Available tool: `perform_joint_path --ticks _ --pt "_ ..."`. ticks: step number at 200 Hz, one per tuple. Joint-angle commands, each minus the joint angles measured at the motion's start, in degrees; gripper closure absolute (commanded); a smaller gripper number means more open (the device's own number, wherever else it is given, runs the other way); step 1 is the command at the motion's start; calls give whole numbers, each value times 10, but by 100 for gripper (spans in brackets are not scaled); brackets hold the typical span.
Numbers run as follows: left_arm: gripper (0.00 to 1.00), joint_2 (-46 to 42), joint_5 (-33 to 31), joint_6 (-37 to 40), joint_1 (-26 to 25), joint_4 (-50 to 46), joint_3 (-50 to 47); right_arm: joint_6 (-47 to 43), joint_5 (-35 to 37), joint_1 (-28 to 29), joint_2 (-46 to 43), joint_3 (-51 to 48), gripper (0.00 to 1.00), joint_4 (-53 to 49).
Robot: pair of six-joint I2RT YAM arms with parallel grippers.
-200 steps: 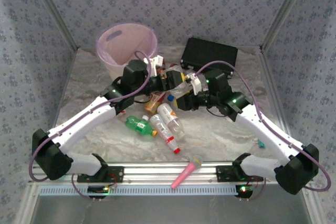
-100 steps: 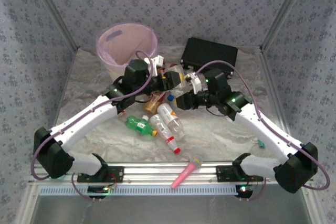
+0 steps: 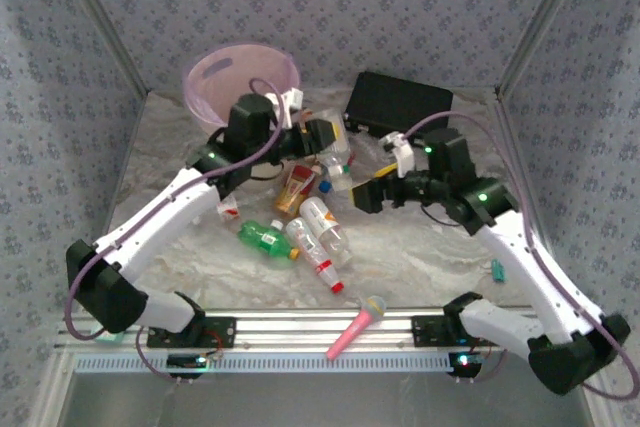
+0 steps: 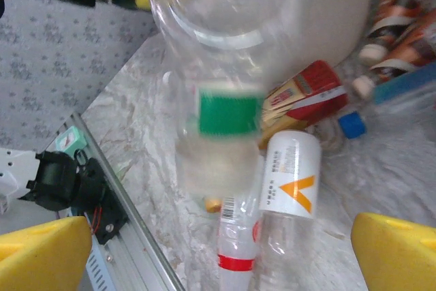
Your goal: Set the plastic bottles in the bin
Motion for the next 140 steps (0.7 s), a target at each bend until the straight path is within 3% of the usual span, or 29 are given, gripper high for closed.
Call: perform_joint_path --ticks 1,41,55,83,114,140 --pt "45 5 29 51 45 -36 98 -19 4 -42 -32 20 0 -72" --pt "60 79 58 111 115 -150 307 -11 13 -79 -40 -21 0 -73" --pt "77 115 68 128 145 -192 378 -15 17 -81 -31 -20 0 -79" --pt "100 188 64 172 201 -286 490 -41 30 -83 -5 9 0 -121" --pt "100 286 53 218 257 -402 616 -45 58 -83 7 16 0 -135" --pt "100 361 -14 269 267 -500 702 -45 78 -83 16 2 0 -128"
